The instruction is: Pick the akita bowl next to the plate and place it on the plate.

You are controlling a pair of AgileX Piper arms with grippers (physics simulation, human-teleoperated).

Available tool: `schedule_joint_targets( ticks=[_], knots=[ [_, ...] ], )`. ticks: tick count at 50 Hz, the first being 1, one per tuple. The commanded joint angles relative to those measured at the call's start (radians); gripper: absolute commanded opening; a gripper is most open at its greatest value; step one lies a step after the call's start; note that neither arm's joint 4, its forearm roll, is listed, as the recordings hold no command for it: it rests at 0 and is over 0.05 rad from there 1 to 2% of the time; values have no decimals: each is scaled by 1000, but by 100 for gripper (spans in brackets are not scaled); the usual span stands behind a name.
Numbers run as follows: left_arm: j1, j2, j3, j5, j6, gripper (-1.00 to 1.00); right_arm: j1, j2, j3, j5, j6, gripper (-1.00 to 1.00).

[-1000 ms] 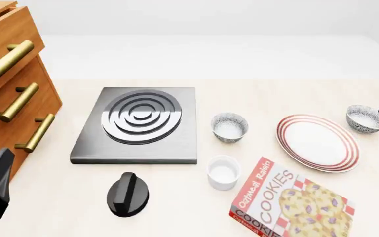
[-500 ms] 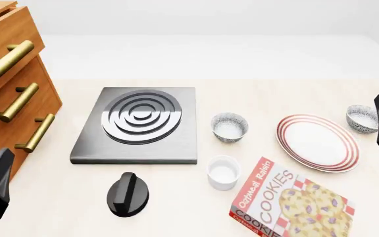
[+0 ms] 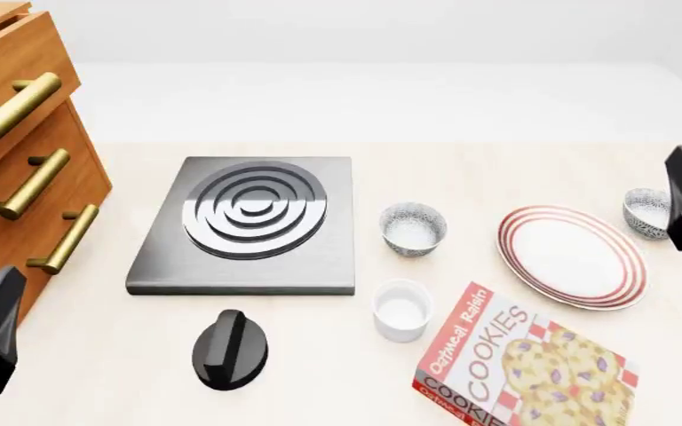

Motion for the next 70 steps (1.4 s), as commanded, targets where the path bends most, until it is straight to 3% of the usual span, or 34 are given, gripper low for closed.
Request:
schedule_joint_targets(
  ticks=[1, 33, 70],
  knots=[
    [0, 0, 0, 0, 0, 100, -14, 72, -14, -57, -10, 100],
    [0, 0, 0, 0, 0, 100, -77, 317, -50, -240, -55, 100],
    [0, 0, 0, 0, 0, 100, -123, 474, -110, -321, -83, 100]
  ],
)
